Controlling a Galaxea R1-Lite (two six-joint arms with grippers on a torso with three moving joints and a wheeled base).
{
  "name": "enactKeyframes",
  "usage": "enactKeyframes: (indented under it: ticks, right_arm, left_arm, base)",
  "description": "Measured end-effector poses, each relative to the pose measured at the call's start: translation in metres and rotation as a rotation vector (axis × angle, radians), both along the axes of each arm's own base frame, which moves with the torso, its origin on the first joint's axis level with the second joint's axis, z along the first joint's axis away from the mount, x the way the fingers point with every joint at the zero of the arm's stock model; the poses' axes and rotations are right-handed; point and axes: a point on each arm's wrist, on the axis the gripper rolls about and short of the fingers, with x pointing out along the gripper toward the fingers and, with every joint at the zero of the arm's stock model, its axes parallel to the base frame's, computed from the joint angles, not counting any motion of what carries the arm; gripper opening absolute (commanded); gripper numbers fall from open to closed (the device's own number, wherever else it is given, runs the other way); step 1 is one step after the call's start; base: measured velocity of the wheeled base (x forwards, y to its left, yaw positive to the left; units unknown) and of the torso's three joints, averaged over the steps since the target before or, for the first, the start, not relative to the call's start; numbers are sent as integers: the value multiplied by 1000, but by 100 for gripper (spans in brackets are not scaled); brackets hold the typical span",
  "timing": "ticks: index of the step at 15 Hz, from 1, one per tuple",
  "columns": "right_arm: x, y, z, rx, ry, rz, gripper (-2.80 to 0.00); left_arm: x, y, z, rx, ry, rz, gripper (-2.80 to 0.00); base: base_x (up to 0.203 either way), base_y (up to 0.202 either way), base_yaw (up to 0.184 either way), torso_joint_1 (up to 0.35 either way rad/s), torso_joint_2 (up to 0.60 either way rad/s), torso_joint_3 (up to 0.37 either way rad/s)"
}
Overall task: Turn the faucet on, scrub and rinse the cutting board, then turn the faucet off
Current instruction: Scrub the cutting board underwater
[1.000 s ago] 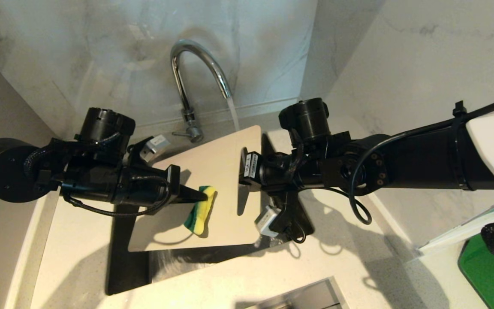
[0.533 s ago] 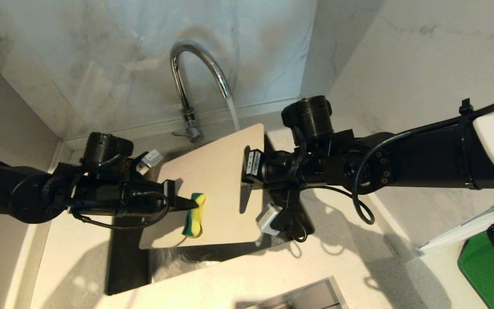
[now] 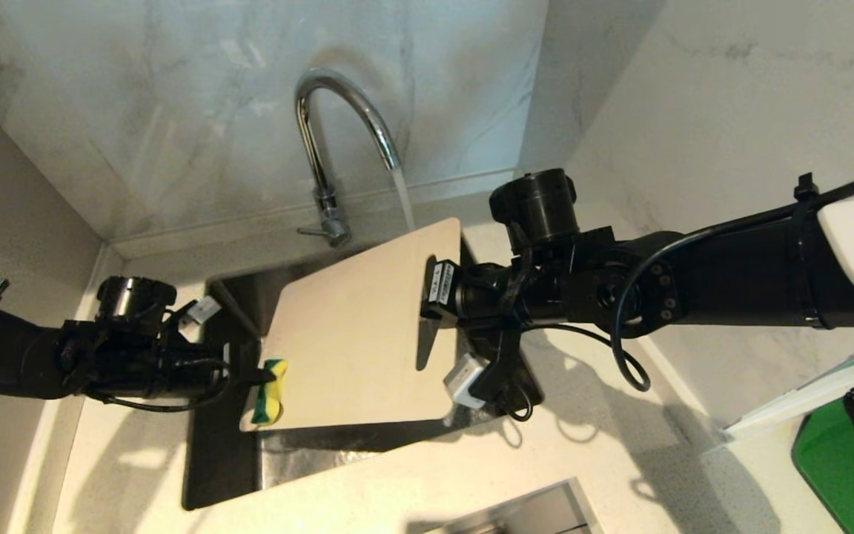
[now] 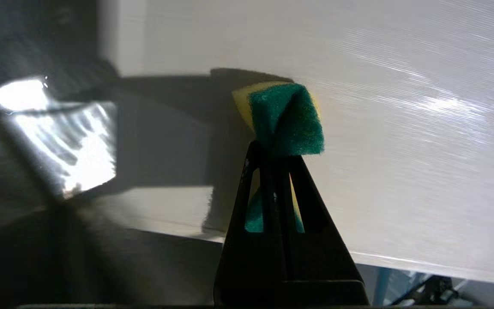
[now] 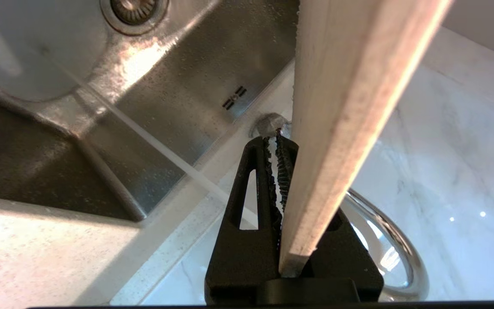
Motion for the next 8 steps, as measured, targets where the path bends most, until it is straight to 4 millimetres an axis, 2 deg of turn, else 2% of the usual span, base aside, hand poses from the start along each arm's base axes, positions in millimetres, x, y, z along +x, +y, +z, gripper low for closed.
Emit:
enactKeyframes:
  ticks: [3, 5, 8]
  right_arm:
    - [0, -1, -3, -4, 7, -3, -280]
    - [1, -2, -4, 5, -8, -5, -280]
    - [2, -3, -5, 18, -14, -13, -280]
  left_arm:
    - [7, 27, -21, 26, 27, 31, -280]
    - [10, 38, -30, 30, 47, 55, -280]
    - [11, 42, -32, 19, 51, 54, -280]
  base:
    - [0, 0, 0, 0, 0, 0]
    - [0, 0, 0, 0, 0, 0]
    - [0, 0, 0, 0, 0, 0]
